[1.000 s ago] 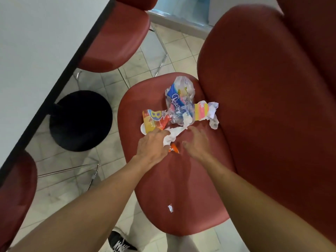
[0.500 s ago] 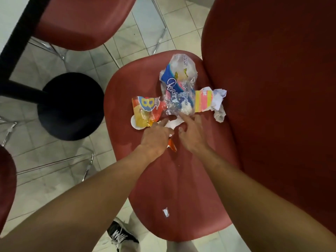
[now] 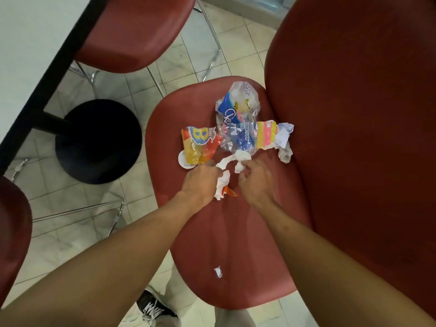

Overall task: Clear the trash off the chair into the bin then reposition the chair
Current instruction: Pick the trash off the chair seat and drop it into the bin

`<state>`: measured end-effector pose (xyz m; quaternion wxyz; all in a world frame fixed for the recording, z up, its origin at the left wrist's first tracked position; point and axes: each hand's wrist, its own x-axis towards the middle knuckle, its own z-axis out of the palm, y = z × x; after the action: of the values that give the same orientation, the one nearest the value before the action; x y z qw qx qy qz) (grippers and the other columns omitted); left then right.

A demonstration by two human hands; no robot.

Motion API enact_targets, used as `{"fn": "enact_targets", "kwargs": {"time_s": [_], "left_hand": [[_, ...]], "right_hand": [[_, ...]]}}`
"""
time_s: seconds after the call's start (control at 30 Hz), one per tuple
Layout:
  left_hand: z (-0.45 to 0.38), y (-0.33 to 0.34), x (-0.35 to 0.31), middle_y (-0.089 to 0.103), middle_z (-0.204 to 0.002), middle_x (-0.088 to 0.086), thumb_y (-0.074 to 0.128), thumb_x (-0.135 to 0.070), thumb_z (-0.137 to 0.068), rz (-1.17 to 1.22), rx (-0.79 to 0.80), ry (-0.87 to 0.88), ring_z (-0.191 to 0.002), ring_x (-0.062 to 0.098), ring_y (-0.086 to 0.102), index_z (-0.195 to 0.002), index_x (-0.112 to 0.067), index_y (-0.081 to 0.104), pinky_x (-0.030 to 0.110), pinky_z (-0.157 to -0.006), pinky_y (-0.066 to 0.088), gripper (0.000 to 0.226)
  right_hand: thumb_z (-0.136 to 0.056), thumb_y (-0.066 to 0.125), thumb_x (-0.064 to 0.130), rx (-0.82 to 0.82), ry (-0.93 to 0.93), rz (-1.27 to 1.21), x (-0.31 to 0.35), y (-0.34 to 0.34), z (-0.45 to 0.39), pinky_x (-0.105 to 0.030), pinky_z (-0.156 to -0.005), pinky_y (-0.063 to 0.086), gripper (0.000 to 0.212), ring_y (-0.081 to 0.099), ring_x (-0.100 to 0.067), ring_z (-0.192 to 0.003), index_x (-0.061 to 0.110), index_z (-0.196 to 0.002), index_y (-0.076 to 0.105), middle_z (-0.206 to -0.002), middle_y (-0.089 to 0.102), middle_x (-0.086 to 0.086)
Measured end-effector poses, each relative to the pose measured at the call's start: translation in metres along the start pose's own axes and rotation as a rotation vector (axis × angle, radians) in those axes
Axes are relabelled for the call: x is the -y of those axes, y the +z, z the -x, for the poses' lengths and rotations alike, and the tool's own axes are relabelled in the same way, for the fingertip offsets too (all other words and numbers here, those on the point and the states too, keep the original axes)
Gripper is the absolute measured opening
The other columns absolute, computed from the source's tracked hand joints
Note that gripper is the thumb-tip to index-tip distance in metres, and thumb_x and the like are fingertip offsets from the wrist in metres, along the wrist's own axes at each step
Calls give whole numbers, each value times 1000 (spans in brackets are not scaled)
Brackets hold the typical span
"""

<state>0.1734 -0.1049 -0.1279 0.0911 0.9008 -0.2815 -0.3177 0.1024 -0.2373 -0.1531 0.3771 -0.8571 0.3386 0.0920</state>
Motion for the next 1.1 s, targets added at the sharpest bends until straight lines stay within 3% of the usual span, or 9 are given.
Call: {"fn": "enact_targets", "kwargs": {"time_s": [0.17, 0.43, 0.57, 0.73, 0.9, 1.1], "left_hand": [[33, -15, 5, 57, -118, 5, 54, -4, -86, 18, -76, -1, -104, 32, 60, -120, -19, 65, 42, -80, 49, 38], [109, -37, 19, 59, -108, 7, 51, -5, -88, 118, -209, -75, -97, 32, 61, -110, -21, 70, 43, -80, 51, 33], [149, -42, 28, 60, -106, 7, 51, -4, -87, 183, -261, -119, -95, 31, 61, -107, -19, 71, 42, -81, 50, 32], [201, -46, 45, 61, -109, 6, 48, -1, -86, 262, -311, -195, -101, 28, 59, -106, -20, 71, 36, -84, 49, 35], [254, -43, 68, 61, -111, 7, 54, -3, -89, 303, -355, -267, -96, 27, 60, -107, -18, 70, 31, -77, 45, 29], [322, -27, 110, 63, -109, 4, 58, -5, -87, 343, -413, -405, -92, 27, 62, -104, -23, 71, 37, -80, 52, 27]], "right_hand": [[-87, 57, 11, -20, 1, -5, 18, -6, 31, -23, -76, 40, 28, 60, -18, -93, 14, -113, 66, -107, 60, -1], [-85, 55, 9, -11, -66, 41, 64, -13, 92, -28, -85, 41, 30, 58, -22, -102, 12, -113, 67, -109, 63, -4], [-88, 58, 13, -6, -106, 62, 88, -11, 124, -24, -77, 36, 26, 58, -21, -99, 14, -112, 67, -107, 62, -4], [-88, 57, 13, 25, -170, 66, 117, 1, 166, -31, -79, 46, 21, 60, -23, -95, 13, -106, 69, -103, 63, -6], [-86, 55, 10, 84, -206, 88, 137, 21, 207, -28, -76, 43, 27, 61, -22, -91, 14, -109, 68, -101, 63, -5], [-85, 54, 11, 117, -295, 140, 159, 56, 262, -25, -74, 39, 28, 61, -25, -95, 13, -109, 69, -104, 66, -7]]}}
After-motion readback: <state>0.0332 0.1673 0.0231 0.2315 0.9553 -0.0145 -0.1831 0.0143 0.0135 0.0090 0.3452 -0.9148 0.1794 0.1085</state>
